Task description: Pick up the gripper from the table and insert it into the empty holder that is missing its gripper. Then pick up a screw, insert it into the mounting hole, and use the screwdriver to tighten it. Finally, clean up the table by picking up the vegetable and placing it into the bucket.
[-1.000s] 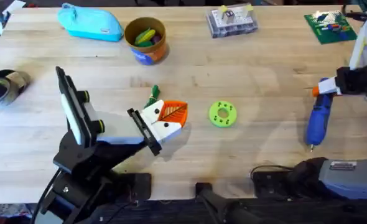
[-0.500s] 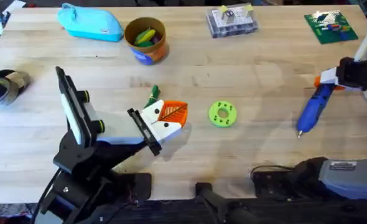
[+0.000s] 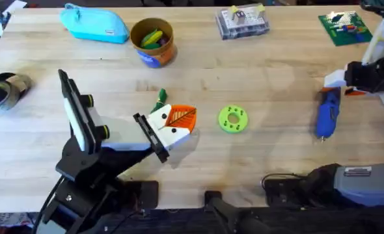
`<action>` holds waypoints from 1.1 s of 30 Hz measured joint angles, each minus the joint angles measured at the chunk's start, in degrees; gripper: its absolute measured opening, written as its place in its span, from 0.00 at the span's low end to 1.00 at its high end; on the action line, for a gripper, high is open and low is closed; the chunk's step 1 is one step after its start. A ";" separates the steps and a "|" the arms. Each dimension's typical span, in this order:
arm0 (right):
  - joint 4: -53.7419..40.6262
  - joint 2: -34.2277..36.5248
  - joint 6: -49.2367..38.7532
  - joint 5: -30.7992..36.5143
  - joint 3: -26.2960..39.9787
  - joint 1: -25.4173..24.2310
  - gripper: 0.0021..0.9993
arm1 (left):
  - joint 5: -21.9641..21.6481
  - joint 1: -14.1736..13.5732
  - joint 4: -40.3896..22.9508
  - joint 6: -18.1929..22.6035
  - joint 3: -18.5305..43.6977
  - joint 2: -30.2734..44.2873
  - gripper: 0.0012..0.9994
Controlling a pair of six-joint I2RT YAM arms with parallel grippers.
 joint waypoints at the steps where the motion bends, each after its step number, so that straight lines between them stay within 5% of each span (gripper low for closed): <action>1: -0.10 0.23 0.10 -0.01 0.00 0.40 0.61 | 0.00 0.00 0.00 0.00 0.00 0.00 0.01; 6: -1.45 0.39 0.80 0.17 0.00 1.12 0.85 | 0.00 0.00 0.00 -0.05 0.00 0.00 0.01; 10: -2.52 0.41 1.34 0.17 -0.01 1.10 0.94 | -0.01 0.00 0.00 -0.09 0.00 0.00 0.01; 33: 3.52 0.52 3.41 0.17 -4.10 1.10 0.93 | 0.00 0.00 0.02 -0.09 0.00 0.00 0.01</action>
